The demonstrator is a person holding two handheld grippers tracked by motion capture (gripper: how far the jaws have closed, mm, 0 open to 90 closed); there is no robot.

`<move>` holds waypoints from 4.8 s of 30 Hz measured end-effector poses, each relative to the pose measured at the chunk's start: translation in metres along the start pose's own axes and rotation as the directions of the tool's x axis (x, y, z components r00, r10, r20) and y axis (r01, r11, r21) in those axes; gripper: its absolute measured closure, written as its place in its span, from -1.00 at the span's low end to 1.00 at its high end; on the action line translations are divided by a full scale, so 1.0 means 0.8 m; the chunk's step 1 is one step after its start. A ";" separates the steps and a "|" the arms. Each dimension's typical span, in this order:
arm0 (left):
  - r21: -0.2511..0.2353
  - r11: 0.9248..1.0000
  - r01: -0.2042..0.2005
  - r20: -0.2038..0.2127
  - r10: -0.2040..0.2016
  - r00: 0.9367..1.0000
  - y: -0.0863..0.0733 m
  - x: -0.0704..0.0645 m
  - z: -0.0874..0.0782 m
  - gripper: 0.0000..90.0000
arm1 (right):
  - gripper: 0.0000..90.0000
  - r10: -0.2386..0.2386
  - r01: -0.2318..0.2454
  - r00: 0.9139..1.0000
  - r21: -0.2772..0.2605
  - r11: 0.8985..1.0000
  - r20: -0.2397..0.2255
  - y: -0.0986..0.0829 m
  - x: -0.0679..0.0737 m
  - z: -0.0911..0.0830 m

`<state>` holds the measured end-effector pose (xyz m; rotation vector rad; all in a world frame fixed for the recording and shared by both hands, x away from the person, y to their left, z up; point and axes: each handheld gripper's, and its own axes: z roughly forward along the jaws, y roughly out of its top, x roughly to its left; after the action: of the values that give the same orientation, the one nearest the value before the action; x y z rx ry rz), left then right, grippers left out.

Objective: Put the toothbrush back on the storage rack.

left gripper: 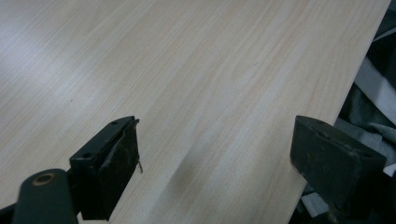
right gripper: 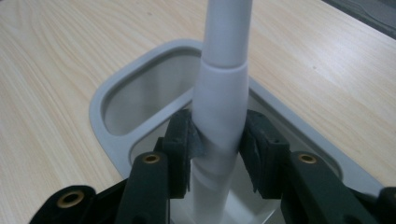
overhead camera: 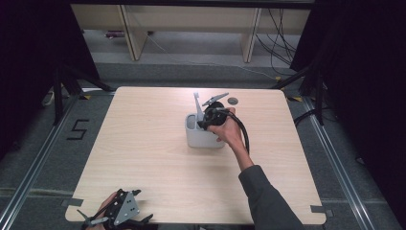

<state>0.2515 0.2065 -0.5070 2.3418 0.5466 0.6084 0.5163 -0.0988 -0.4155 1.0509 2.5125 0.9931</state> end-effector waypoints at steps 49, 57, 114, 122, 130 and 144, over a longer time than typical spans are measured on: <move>0.002 1.000 0.003 0.001 -0.003 1.000 0.000 0.000 0.000 -0.67 | -0.24 -0.001 -0.001 1.000 -0.218 0.976 -0.007 -0.018 0.006 -0.084; 0.002 1.000 0.004 0.005 -0.004 1.000 0.000 0.000 0.000 -0.67 | -0.26 -0.008 0.005 1.000 -0.222 0.975 -0.016 -0.028 0.004 -0.092; -0.009 1.000 0.006 -0.001 -0.006 1.000 0.000 0.000 -0.001 -0.67 | -0.53 0.047 -0.042 0.999 -0.250 0.967 0.014 -0.105 -0.007 -0.127; 0.002 1.000 -0.007 -0.011 0.007 1.000 0.001 0.000 -0.001 -0.67 | -0.54 0.055 -0.050 0.998 -0.251 0.967 0.013 -0.125 -0.010 -0.132; -0.006 1.000 0.000 -0.005 0.000 1.000 0.001 0.000 -0.001 -0.67 | -0.54 0.080 -0.075 0.997 -0.207 0.975 0.012 -0.144 -0.004 -0.130; -0.009 1.000 0.005 -0.007 -0.005 1.000 0.001 -0.001 -0.002 -0.67 | -0.55 0.070 -0.066 0.997 -0.195 0.979 0.014 -0.166 0.008 -0.124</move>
<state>0.2505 0.2065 -0.5060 2.3296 0.5517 0.6164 0.3955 -0.2117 -0.4314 1.0872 2.3203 1.2130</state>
